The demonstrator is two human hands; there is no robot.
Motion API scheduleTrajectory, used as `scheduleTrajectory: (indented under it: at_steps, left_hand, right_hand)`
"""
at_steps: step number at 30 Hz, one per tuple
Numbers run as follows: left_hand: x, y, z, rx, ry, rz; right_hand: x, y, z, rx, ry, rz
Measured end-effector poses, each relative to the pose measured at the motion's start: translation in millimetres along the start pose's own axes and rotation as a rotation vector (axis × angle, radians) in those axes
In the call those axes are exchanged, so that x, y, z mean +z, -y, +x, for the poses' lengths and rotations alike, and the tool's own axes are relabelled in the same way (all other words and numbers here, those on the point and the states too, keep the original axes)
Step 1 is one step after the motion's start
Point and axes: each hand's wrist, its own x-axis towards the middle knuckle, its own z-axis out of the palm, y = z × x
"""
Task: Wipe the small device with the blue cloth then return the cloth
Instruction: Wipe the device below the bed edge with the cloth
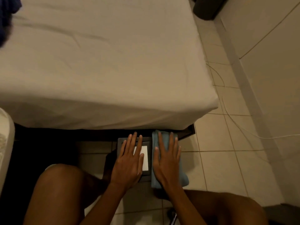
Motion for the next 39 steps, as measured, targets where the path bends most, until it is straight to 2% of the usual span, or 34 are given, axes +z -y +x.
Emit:
scheduleTrajectory:
  at_steps: [5, 9, 12, 14, 18, 22, 26, 27, 31, 36, 39]
  left_hand:
    - [-1, -2, -2, 0.004, 0.004, -0.033]
    - [-1, -2, 1, -0.002, -0.017, -0.009]
    - [0, -1, -3, -0.010, -0.007, -0.022]
    - [-1, -1, -3, -0.016, -0.008, -0.042]
    - [0, 0, -1, -0.015, -0.045, -0.039]
    - [0, 0, -8, -0.040, -0.061, -0.106]
    - [0, 3, -4, -0.083, -0.099, -0.101]
    - [0, 4, -4, -0.090, -0.108, -0.109]
    - [-2, 5, -7, -0.086, -0.119, -0.158]
    - [-2, 8, -6, -0.109, -0.157, -0.198]
    - [1, 13, -11, -0.180, -0.183, -0.300]
  right_hand:
    - [-2, -16, -40, -0.142, 0.155, 0.024]
    - [1, -1, 7, -0.009, 0.014, 0.012]
    - [5, -2, -25, -0.187, 0.104, 0.009]
    - [0, -19, -33, -0.210, 0.131, 0.011]
    - [1, 0, 6, -0.013, 0.014, 0.017]
    - [4, 3, -23, -0.205, 0.110, 0.019]
    - [4, 7, 6, -0.055, 0.036, 0.035]
    - [6, 15, 8, -0.057, 0.029, 0.031]
    - [13, 21, -12, -0.282, 0.119, 0.000]
    - [11, 22, 3, -0.066, -0.002, 0.030]
    - [17, 29, -10, -0.203, 0.060, 0.006]
